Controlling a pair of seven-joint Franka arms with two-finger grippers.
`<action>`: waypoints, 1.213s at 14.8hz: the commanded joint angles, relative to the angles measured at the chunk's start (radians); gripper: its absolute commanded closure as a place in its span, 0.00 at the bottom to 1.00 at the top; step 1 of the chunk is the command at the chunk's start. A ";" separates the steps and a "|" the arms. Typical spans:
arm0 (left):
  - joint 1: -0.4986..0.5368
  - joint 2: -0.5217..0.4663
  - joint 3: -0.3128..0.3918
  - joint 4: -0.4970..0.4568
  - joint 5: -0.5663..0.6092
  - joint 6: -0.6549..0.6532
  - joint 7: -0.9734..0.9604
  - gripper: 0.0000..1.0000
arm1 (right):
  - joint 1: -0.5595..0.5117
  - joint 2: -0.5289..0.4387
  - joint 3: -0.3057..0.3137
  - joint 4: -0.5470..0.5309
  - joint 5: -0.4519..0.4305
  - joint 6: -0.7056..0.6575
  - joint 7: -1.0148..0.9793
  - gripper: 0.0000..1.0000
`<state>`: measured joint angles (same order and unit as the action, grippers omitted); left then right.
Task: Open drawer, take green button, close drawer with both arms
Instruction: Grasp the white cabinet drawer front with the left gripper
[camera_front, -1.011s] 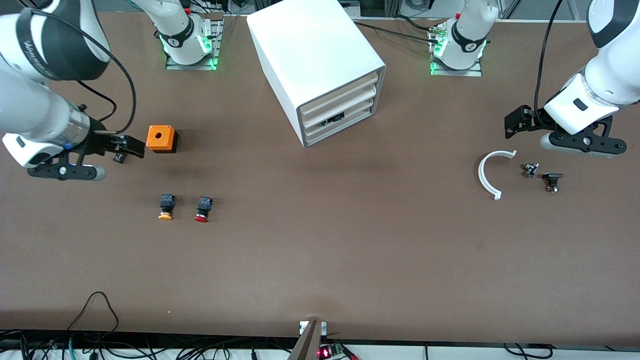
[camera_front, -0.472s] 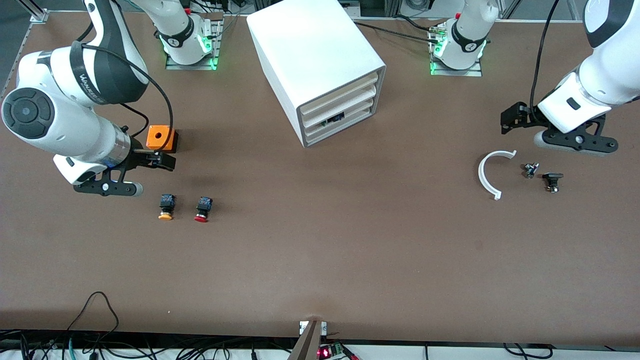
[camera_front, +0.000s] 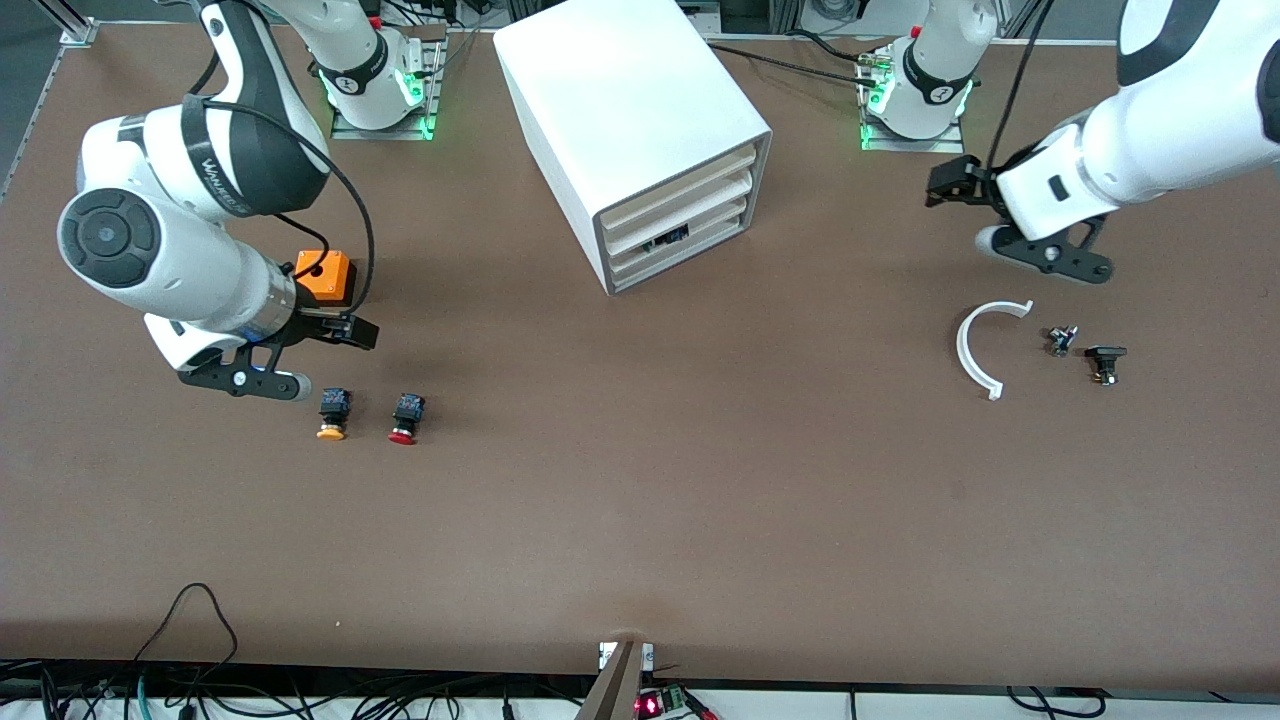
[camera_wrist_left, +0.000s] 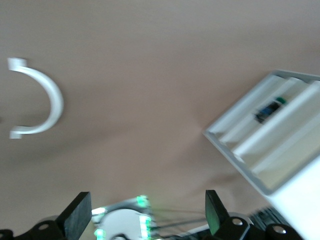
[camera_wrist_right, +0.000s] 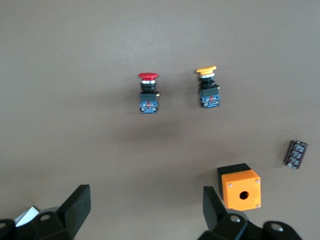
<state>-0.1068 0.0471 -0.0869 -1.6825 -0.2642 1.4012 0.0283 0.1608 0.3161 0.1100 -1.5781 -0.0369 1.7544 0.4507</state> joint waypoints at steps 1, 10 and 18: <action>0.012 0.075 0.003 0.012 -0.163 -0.025 0.019 0.00 | 0.045 0.031 0.000 0.050 0.009 -0.007 0.103 0.01; 0.013 0.310 0.004 -0.005 -0.424 0.045 0.424 0.00 | 0.135 0.132 0.000 0.205 0.011 0.004 0.247 0.01; 0.004 0.332 -0.029 -0.299 -0.679 0.338 0.824 0.01 | 0.203 0.201 0.000 0.294 0.011 0.019 0.439 0.01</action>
<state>-0.1053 0.4020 -0.0909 -1.8602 -0.8569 1.6531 0.7313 0.3560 0.4818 0.1135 -1.3442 -0.0361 1.7816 0.8525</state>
